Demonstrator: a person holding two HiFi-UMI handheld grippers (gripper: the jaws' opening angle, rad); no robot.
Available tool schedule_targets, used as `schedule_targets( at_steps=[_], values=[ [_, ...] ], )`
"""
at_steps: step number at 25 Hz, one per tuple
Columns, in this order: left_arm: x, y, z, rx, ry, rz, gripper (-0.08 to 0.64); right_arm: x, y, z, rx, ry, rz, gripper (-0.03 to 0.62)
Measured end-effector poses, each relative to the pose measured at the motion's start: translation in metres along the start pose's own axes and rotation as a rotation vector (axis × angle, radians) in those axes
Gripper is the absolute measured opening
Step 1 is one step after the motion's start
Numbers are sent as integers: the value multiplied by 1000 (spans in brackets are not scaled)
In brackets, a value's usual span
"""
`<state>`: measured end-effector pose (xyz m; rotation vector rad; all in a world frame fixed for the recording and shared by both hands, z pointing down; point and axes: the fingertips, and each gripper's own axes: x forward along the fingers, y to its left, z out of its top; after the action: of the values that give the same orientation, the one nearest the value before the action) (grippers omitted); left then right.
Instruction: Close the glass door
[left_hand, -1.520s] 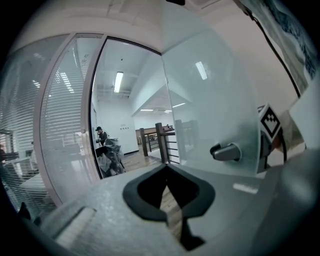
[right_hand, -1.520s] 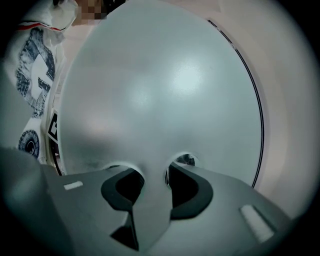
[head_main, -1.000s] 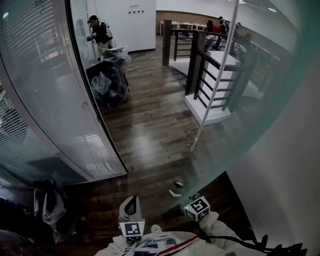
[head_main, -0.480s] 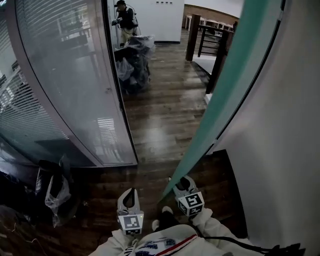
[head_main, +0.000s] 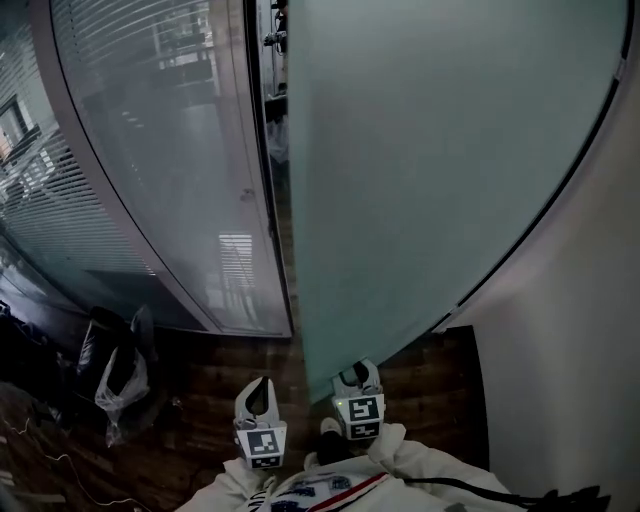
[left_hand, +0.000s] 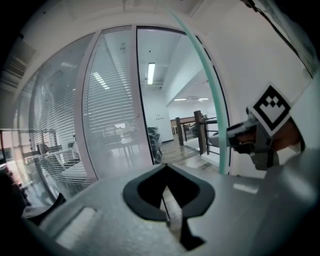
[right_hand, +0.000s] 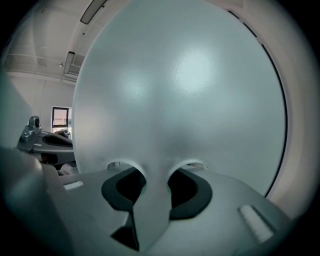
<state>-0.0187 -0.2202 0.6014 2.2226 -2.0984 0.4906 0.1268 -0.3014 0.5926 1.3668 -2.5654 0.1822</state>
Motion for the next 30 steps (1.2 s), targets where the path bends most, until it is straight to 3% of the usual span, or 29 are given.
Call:
schedule_targets(
  at_steps=[11, 19, 25, 30],
  values=[
    [49, 36, 13, -2, 39, 111, 2, 74, 6, 22, -28, -28, -22, 127],
    [55, 59, 23, 21, 46, 208, 2, 105, 3, 34, -16, -67, 0, 123],
    [78, 75, 15, 29, 41, 197, 2, 132, 7, 30, -9, -67, -4, 123],
    [111, 82, 29, 24, 5, 124, 2, 142, 1, 46, -16, -68, -38, 123]
  ],
)
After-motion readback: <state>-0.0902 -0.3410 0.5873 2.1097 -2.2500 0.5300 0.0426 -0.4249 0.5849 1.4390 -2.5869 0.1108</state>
